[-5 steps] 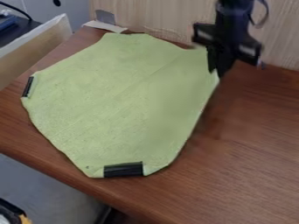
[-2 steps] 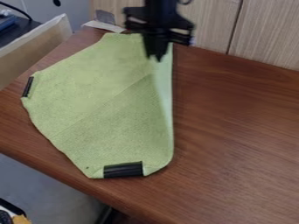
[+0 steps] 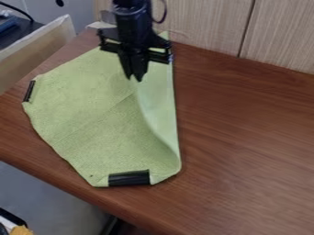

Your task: Fold the cloth from top right to left

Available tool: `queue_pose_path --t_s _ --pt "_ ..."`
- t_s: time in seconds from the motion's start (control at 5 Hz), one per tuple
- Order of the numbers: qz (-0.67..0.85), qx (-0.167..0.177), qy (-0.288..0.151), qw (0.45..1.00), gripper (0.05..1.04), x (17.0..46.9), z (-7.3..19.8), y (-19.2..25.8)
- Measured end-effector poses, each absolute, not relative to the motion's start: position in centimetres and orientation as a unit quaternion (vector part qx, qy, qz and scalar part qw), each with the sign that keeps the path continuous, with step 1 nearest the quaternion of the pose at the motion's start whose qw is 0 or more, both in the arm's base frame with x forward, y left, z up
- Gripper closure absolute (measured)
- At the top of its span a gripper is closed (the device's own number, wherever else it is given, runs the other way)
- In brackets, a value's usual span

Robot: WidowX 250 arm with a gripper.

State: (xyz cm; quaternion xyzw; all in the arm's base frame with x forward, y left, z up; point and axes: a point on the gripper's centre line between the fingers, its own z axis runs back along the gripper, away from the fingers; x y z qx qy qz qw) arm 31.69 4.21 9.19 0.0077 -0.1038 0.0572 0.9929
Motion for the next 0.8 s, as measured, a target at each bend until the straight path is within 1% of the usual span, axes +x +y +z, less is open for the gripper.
queue_pose_path --t_s 0.2,0.4,0.6,0.8 --pt "0.058 0.005 -0.099 0.993 1.015 31.1 7.5 4.7" --pt "0.07 0.002 -0.077 0.995 0.997 30.4 6.2 5.2" --pt "0.08 0.009 -0.062 0.995 0.845 30.0 6.2 5.5" --pt "0.084 0.016 -0.065 0.994 0.58 30.4 6.7 5.8"
